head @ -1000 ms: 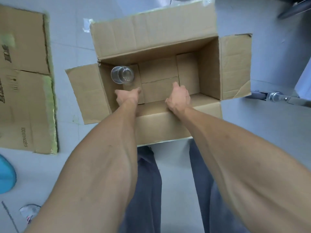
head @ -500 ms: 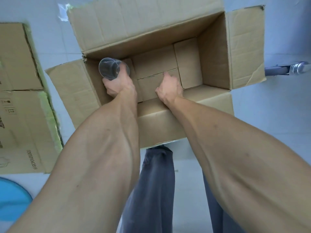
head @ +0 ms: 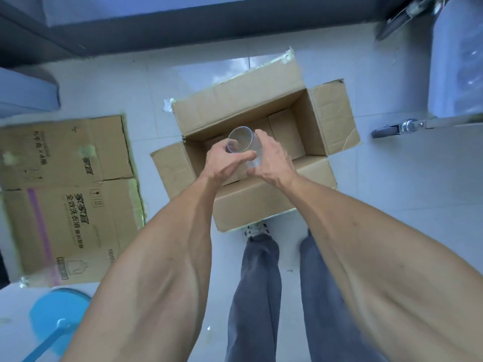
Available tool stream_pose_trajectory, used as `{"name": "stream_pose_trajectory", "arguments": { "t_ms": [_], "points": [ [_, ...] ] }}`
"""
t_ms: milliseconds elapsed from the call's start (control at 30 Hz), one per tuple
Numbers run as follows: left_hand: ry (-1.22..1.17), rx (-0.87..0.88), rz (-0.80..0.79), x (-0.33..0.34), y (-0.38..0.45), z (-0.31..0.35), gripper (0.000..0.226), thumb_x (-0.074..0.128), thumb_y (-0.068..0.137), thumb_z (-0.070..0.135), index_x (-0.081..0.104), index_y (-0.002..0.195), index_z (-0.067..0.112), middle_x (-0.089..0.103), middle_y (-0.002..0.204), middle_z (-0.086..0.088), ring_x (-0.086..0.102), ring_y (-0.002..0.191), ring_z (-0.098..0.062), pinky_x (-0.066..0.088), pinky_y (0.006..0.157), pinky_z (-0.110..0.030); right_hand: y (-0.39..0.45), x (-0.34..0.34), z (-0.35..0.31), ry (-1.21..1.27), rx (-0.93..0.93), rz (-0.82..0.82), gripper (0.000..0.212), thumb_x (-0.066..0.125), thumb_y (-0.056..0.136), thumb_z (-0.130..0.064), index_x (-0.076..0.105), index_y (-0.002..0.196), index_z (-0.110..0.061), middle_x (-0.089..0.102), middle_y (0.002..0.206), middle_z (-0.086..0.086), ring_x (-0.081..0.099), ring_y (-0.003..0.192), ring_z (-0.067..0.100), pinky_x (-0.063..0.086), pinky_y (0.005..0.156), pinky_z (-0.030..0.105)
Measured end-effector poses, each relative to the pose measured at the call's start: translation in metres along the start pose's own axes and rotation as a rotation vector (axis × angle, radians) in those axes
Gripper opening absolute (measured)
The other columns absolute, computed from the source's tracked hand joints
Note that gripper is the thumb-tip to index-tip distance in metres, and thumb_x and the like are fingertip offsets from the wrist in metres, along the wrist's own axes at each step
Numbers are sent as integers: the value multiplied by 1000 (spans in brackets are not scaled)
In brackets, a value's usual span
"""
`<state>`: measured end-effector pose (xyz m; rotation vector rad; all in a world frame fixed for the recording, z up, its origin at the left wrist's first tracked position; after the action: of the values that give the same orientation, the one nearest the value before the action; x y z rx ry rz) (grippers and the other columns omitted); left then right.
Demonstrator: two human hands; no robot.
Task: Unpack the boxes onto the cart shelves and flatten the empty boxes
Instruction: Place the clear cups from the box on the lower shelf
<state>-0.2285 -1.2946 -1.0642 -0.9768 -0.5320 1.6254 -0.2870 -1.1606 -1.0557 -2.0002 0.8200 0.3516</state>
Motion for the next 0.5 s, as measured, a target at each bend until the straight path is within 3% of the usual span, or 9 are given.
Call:
{"name": "stream_pose_trajectory", "arguments": {
  "t_ms": [100,200,267,333,400,500],
  "points": [
    [-10,-7,-109,10,-31,42,53,81,57,47,66,100,19,61,91,8,56,80,-10,41,72,-25,-34,-49,-5,98,21,102,80,86,63,-29,45,131,-25,60,124,2,58,109,25,45,81,30],
    [2,11,-261,29,-61,82,47,80,61,57,62,91,26,51,83,7,46,72,-12,35,62,-25,-61,-93,-1,129,15,150,67,85,64,-31,47,120,-26,63,114,2,61,101,26,51,82,35],
    [-40,-4,-282,43,-80,107,43,68,75,70,63,91,30,56,84,4,52,74,-15,41,59,-21,-80,-125,12,173,35,220,66,86,64,-32,48,118,-23,65,111,3,62,100,27,52,82,37],
    [9,-24,-100,48,-89,117,53,45,84,79,63,100,31,68,97,-2,65,89,-22,52,79,-32,-103,-155,37,192,77,319,69,86,64,-35,48,120,-21,65,113,4,61,102,28,51,83,35],
    [174,-11,137,58,-105,124,59,34,88,75,62,101,24,69,106,-9,63,102,-30,47,94,-41,-129,-179,71,204,108,392,72,84,65,-39,47,124,-21,64,117,6,59,106,29,47,84,33],
    [340,-26,177,120,-134,129,56,39,92,62,64,110,16,69,107,-11,62,102,-31,46,87,-36,-170,-208,128,210,122,424,75,80,66,-44,45,128,-21,63,119,7,59,107,30,49,86,35]
  ]
}}
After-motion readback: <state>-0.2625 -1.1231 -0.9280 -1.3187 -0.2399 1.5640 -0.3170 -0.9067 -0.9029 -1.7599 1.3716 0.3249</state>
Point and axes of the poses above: each hand's wrist, its own y-axis towards the middle knuckle, its own x-axis out of the palm, z = x × y, the point moved 10 cm from there along y, towards the middle knuckle
